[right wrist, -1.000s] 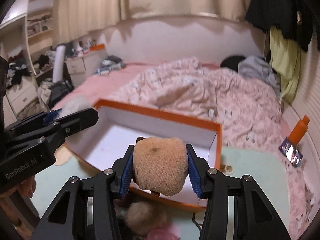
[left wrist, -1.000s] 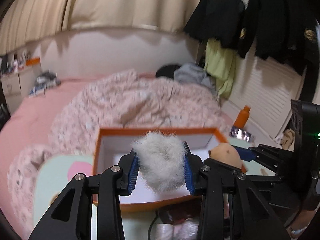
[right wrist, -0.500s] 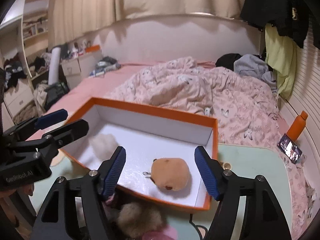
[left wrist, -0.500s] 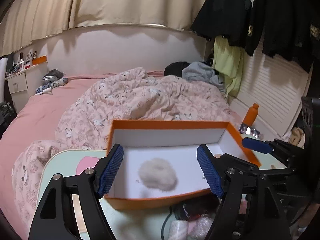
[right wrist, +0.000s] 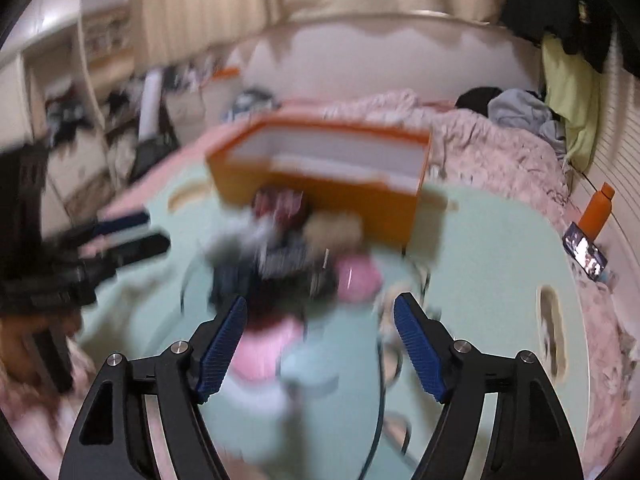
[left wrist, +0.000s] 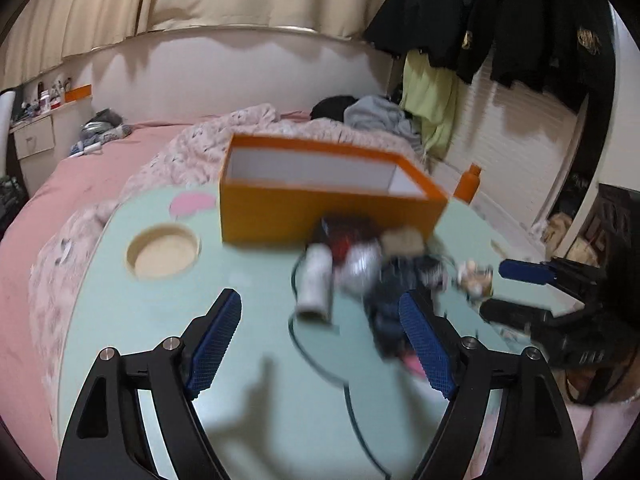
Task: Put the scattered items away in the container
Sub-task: 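Withdraw both grippers from the box back over the table, then grasp the cartoon figure keychain with right gripper while left gripper grasps white lint roller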
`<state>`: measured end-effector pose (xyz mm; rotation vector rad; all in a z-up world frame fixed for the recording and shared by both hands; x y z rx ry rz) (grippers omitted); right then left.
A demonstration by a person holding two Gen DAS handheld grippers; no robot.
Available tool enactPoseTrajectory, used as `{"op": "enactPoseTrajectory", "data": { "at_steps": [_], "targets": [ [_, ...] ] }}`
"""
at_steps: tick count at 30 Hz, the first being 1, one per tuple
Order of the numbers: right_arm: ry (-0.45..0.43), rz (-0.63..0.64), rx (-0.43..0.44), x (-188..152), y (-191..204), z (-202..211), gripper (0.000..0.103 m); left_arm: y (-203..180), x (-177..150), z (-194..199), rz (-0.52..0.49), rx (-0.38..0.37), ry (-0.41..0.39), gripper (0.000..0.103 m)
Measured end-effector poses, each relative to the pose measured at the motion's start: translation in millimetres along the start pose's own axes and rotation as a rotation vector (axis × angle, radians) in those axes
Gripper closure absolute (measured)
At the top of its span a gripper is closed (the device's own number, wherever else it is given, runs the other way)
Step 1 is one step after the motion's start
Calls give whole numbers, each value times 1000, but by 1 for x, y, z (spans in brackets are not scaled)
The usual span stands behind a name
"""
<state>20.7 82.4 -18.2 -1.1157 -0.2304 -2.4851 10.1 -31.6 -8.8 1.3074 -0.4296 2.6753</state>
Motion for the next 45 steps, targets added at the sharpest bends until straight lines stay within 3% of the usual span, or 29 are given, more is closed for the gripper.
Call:
{"op": "enactPoseTrajectory", "data": {
  "at_steps": [3,9,11,14,21,25,30,36,40,42,43,45],
  "targets": [
    [30,20,-51,-21,3,-5,27,-5,-12,-4,-70,74,-20,22],
    [91,-51,-57,-42,-9,-22,26,-1,-23,-24,-114,148,25,22],
    [90,-44,-71,-44,-9,-22,25,1,-30,-35,-137,190,79,22],
    [93,-9,-84,-44,-4,-24,18,-1,-32,-38,-155,215,55,19],
    [86,-19,-76,-44,-7,-23,15,0,-32,-37,-144,208,55,18],
    [25,-92,-73,-41,-20,-11,21,1,-32,-38,-141,203,56,18],
    [-33,-151,-125,-31,-41,2,21,0,-33,-40,-135,173,69,18],
    [14,-139,-109,-14,-52,-23,33,1,-33,-38,-124,178,62,18],
    [88,-84,-182,-13,-55,-45,35,4,-28,-31,-80,137,39,18],
    [73,-85,-161,-13,-52,-47,47,7,-24,-27,-43,109,26,18],
    [68,-83,-157,-12,-51,-46,62,8,-21,-26,-29,98,23,18],
    [57,-86,-158,-14,-49,-44,62,11,-15,-23,5,74,17,18]
  ]
}}
Point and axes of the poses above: each gripper's, at about its wrist camera, not at the fingertips, and z roughly against the way its jaws point, y to its left, x to its top, the point moved 8 cm from there along -z, roughly the way its jaws point, and after that the axes turned 5 degrees about z, right-handed, at the moved point
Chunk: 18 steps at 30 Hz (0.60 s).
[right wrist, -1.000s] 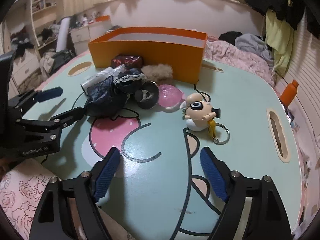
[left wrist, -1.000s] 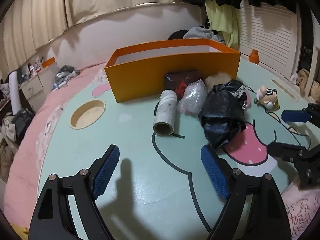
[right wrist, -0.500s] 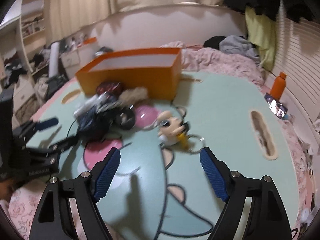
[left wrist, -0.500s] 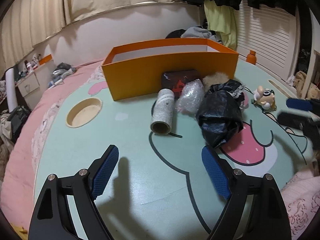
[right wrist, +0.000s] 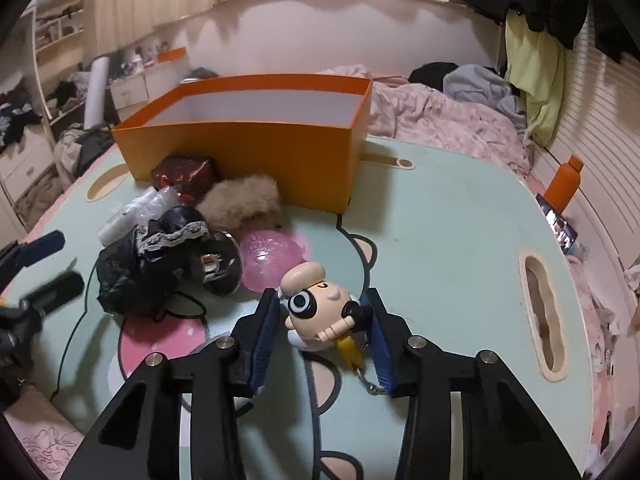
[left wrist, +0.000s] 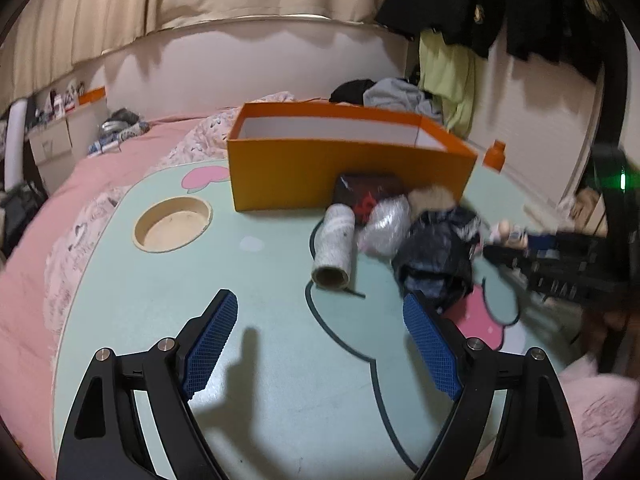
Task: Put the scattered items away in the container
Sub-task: 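Grasp the cartoon figure keychain with right gripper while left gripper grasps white lint roller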
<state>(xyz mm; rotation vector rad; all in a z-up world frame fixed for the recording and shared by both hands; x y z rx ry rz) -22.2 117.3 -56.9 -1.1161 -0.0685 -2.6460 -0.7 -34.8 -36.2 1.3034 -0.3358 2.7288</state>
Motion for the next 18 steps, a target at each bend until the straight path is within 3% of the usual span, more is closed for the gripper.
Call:
{"op": "enactPoseTrajectory", "data": {
  "at_steps": [2,6,11,14,16,17,18],
  "targets": [
    [-18,-2,-7,-3,1,1,62,1,10,0,8,-7,-1,18],
    [-37,30,-17,-4,8,4,62,-3,28,-7,-78,65,-18,18],
    [-39,34,-14,-3,9,3,62,-8,33,-35,-58,4,97,18],
    [-39,31,-11,-3,10,3,62,-13,38,-39,-65,-9,102,18],
    [-39,29,-10,-3,9,3,62,-10,43,-43,-99,52,84,18],
    [-39,29,-9,-3,9,3,62,-9,43,-47,-108,72,99,19],
    [-39,28,-8,-3,9,3,62,-7,42,-52,-106,67,123,32]
  ]
}}
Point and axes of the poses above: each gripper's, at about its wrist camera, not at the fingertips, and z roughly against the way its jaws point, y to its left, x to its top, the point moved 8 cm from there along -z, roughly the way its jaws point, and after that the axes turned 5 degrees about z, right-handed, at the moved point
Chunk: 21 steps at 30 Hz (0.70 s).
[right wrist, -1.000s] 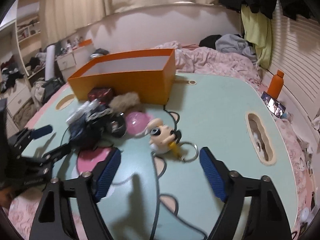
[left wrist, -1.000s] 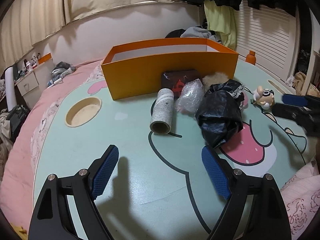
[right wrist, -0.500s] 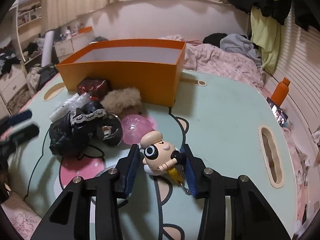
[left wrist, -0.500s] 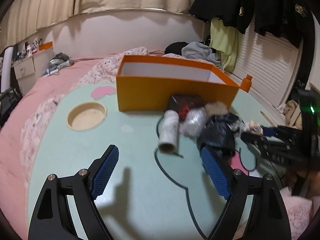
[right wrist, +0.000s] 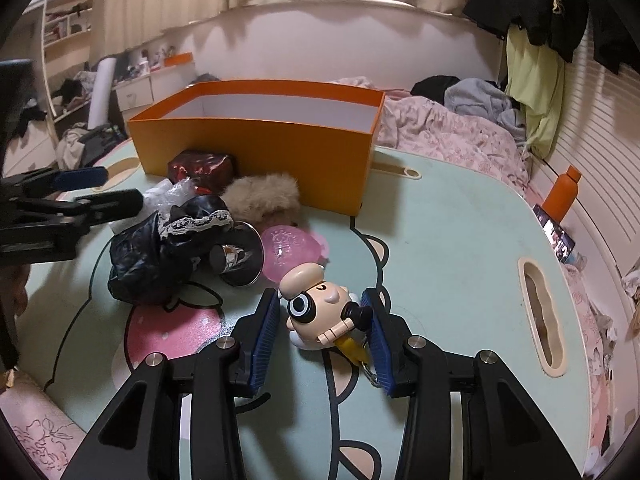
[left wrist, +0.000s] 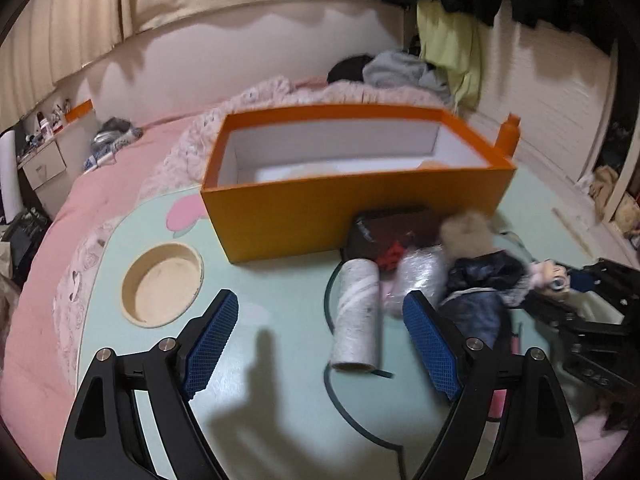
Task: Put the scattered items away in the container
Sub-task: 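Grasp the cartoon figure keychain with right gripper while left gripper grasps white lint roller, then carry the figure and lint roller into the orange box and release both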
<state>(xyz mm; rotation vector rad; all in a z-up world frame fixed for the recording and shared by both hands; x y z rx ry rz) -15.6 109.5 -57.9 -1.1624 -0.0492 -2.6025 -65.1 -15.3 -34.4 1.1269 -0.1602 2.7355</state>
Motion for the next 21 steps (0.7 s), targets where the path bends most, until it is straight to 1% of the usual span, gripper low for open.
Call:
{"op": "enactPoseTrajectory", "data": {
  "at_steps": [1,2,3,4,5,6,9,11,13,16,18,21],
  "targets": [
    [0,0,0,0,0,0,62,0,-3,-7,1,-21,39,43],
    [0,0,-1,0,0,0,61,-1,-6,-12,1,-38,66,65],
    [0,0,-1,0,0,0,61,-1,-8,-16,-1,-42,86,76],
    [-1,0,-1,0,0,0,61,0,-8,-15,-18,-16,73,78],
    [-2,1,-2,0,0,0,61,-1,-9,-14,-28,-8,71,78],
    [-1,1,-3,0,-1,0,61,-2,-10,-12,-32,-16,68,78],
    [-5,-6,0,0,-2,1,62,-3,-14,3,8,-71,23,78],
    [-14,-13,2,1,-2,3,62,-1,-15,22,43,-80,-40,78],
    [-31,-19,7,2,-2,6,62,1,-19,39,61,-61,-107,78],
    [-55,-26,18,3,-1,10,62,-2,-26,58,69,-63,-165,78],
    [-70,-31,26,5,-2,13,62,-6,-30,65,61,-72,-180,78],
    [-78,-34,35,7,-1,15,62,-13,-21,66,34,-75,-190,78]
  ]
}}
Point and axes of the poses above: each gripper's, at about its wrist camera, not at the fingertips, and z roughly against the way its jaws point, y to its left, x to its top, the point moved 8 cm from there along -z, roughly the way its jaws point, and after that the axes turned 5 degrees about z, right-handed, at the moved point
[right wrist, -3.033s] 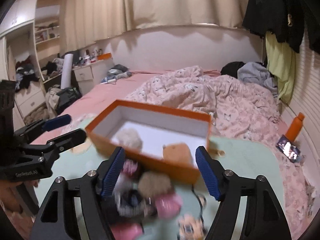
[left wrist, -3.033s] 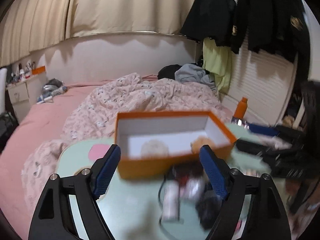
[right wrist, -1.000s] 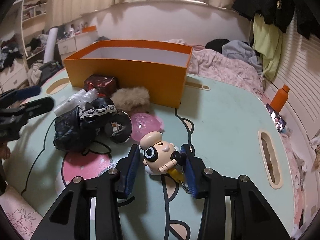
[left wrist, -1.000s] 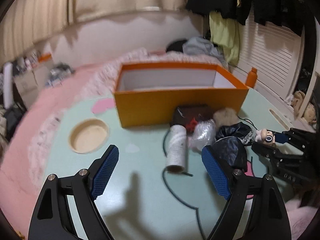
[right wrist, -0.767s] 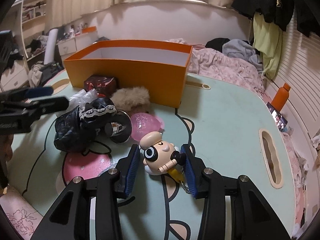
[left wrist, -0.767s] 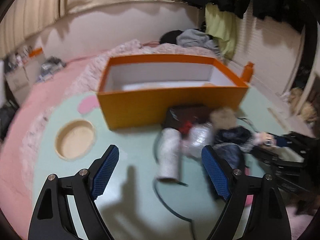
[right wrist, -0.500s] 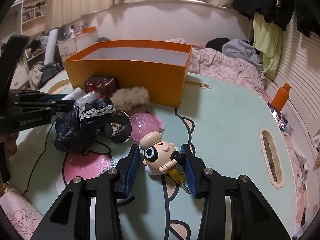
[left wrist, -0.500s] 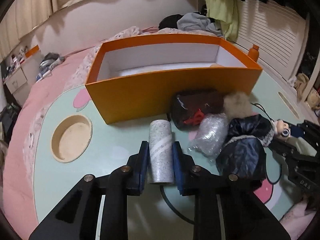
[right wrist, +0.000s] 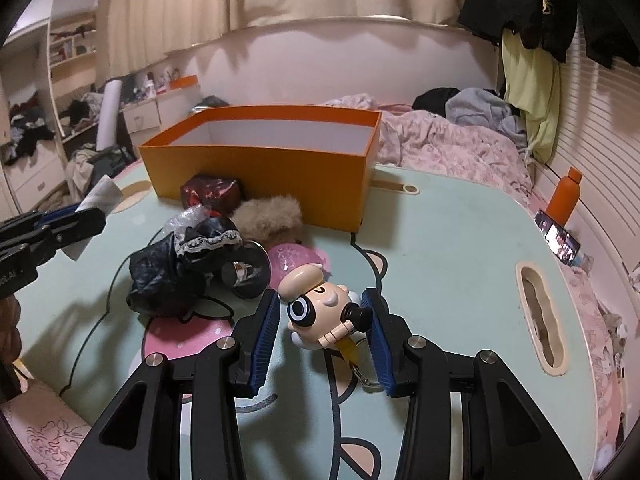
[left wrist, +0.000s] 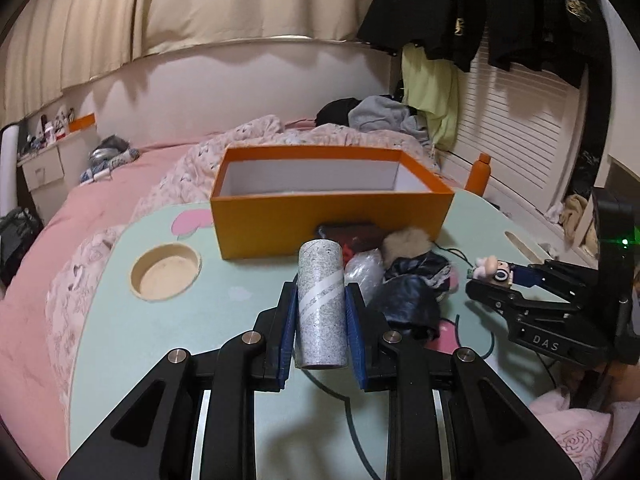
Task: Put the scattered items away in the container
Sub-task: 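Carry the figure and lint roller into the orange box and release both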
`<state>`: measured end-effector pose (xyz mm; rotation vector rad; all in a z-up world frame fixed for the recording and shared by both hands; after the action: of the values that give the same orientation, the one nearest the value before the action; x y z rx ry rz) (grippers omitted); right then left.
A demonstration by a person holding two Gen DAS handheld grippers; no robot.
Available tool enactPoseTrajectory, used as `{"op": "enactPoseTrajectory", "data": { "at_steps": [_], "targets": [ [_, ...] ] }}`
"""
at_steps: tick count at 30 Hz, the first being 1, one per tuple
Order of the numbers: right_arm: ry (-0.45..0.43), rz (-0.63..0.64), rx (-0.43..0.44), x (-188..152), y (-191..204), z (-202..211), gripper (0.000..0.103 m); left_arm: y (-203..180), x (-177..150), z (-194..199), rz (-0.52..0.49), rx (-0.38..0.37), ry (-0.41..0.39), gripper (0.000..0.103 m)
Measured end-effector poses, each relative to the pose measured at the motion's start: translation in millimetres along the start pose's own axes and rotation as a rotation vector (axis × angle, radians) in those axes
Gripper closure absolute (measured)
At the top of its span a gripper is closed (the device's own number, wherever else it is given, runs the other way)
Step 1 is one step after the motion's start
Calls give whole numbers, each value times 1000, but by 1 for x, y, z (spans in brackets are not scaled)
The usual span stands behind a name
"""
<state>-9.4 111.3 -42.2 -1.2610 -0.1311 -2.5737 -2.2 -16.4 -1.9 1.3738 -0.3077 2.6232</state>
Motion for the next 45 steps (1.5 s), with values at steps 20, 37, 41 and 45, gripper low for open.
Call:
{"op": "enactPoseTrajectory", "data": {
  "at_steps": [20,37,41,45],
  "targets": [
    [-171,-6,41,138,-6,5,62,-15,110,-17,-93,-30,-124,78],
    [-14,-17,3,128,-16,-71,60,1,103,-97,-69,29,-17,51],
    [-69,-13,-14,131,-14,-55,41,2,103,-85,-35,-1,-42,28],
    [-69,7,-1,123,-6,-41,41,2,99,-64,-29,-10,-49,28]
  ]
}}
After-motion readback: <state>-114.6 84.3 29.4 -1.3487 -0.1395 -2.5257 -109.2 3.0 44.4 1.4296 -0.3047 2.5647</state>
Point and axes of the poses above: each gripper's, at about its wrist camera, not at the fingertips, and z roughly against the way its jaws point, y to its left, x to its top, the point moved 8 cm from there along -z, roughly the way its jaws point, and after that the axes turned 5 degrees about z, right-handed, at the moved point
